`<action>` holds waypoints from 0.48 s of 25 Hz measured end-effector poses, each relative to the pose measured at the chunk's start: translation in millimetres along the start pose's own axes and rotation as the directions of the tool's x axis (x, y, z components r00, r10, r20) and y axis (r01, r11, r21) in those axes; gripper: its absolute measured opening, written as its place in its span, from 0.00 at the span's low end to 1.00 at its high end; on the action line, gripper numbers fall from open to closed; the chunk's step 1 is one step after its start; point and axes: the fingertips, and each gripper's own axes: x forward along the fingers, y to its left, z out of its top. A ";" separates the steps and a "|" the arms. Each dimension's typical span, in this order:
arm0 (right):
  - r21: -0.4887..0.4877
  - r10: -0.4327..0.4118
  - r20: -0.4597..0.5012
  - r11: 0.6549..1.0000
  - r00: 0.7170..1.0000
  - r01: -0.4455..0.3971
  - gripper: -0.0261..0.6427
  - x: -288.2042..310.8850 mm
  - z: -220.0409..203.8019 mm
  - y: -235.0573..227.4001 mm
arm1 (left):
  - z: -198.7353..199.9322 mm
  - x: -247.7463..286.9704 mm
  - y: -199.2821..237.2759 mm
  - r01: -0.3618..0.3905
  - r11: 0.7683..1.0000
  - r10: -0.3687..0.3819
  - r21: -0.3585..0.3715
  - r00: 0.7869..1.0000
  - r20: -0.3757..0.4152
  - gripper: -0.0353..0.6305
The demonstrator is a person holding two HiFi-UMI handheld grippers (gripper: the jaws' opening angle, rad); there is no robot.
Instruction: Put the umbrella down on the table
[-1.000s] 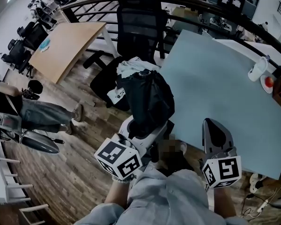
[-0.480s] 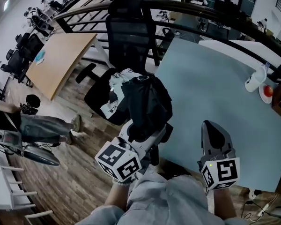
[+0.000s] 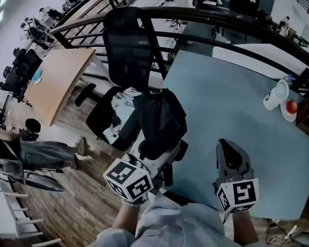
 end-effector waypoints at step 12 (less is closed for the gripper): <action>0.050 -0.012 -0.013 0.999 1.000 0.012 0.03 20.9 0.2 -17.3 | 16.5 39.8 16.4 0.010 1.000 -0.009 0.028 0.999 -0.033 0.46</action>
